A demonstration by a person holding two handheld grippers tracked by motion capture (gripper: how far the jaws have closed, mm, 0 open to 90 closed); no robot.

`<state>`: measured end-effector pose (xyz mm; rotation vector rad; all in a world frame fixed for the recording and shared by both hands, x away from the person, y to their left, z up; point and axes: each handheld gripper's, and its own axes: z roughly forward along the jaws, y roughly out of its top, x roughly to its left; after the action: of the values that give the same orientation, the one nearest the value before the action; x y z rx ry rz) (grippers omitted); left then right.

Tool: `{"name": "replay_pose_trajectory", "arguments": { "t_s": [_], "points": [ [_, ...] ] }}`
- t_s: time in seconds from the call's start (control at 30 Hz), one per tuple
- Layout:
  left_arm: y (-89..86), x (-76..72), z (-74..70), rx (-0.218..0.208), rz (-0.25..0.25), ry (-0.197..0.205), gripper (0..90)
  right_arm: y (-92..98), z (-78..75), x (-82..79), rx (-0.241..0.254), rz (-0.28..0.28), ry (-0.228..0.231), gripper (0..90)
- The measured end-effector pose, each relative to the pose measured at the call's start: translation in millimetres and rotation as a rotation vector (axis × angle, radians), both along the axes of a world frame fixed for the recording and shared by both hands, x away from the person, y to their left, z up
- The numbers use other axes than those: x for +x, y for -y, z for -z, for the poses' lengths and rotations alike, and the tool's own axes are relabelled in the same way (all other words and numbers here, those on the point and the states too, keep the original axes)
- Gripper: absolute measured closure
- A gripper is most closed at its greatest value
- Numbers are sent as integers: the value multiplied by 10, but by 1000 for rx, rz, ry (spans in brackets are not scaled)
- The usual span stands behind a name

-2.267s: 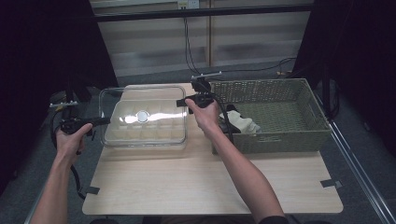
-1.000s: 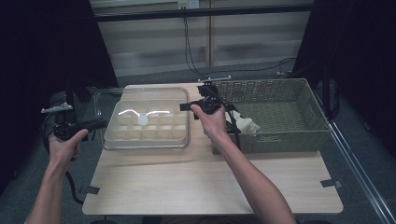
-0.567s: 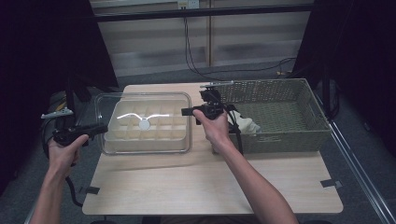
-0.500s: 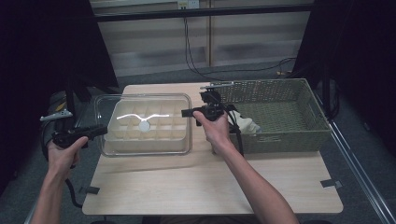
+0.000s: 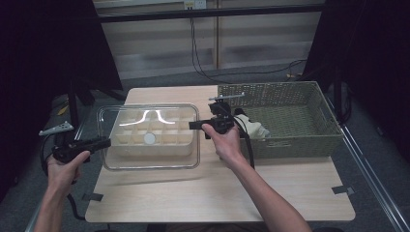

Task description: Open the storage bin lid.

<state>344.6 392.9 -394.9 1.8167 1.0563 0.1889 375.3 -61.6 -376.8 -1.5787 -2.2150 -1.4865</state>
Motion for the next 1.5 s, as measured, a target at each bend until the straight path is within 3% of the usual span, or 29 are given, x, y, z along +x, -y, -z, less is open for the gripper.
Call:
{"name": "replay_pose_trajectory", "arguments": {
  "t_s": [0.47,0.57,0.93,1.5],
  "points": [
    [-69,-211,109,0,-9,-16,642,-61,110,-203,-13,-37,-21,661],
    [-92,-243,131,-20,-14,-19,643,-75,143,-246,-14,-40,-34,658],
    [-117,-370,206,-2,-18,-33,644,-113,259,-365,-19,-60,-52,659],
    [-129,-580,368,47,-6,-98,633,-165,419,-576,-53,-88,-93,658]
  ]
}}
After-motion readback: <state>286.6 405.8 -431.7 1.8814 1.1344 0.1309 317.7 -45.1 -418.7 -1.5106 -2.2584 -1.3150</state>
